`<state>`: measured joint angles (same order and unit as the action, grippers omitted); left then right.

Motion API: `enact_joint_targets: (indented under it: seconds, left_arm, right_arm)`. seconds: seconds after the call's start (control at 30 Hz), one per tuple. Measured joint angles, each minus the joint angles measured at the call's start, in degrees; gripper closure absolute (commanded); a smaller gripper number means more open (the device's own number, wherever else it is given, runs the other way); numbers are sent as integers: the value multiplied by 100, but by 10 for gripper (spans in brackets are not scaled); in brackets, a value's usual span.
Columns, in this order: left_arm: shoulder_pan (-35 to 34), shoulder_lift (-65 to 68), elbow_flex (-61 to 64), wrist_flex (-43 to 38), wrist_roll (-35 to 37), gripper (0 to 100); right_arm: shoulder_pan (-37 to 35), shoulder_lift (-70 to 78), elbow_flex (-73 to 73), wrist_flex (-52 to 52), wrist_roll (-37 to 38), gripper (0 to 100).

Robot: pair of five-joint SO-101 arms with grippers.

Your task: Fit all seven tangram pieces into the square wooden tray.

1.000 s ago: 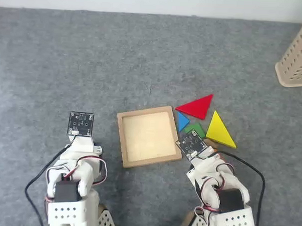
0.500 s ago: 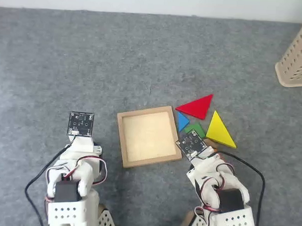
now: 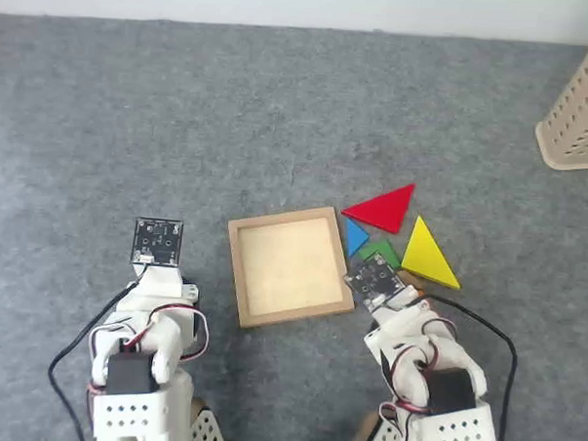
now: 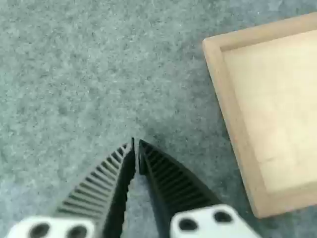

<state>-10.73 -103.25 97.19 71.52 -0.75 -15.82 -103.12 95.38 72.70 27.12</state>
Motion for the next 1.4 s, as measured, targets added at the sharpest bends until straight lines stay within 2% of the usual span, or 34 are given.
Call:
enact_joint_targets:
  seconds: [0.17, 0.37, 0.53, 0.67, 0.87, 1.0, 1.17, 1.4]
  left_arm:
    - [0, 0, 0, 0, 0, 988]
    - [0, 0, 0, 0, 0, 988]
    - [0, 0, 0, 0, 0, 988]
    - [0, 0, 0, 0, 0, 988]
    - [0, 0, 0, 0, 0, 988]
    - [0, 0, 0, 0, 0, 988]
    - [0, 0, 0, 0, 0, 988]
    - [0, 0, 0, 0, 0, 988]
  right_arm:
    - [993, 0, 0, -97, 167, 989]
    - [2312, 0, -26, -756, 2084, 989]
    - [3138, 0, -422, -1116, 1741, 989]
    - [3156, 35, -1011, -1116, 1415, 989]
    - [2576, 1530, -1925, -1116, 1257, 989]
    - [2163, 3288, -2752, -1116, 1064, 957]
    - [1670, 5538, -3982, -1116, 615, 794]
    - [1477, 8668, -5486, -1116, 527, 821]
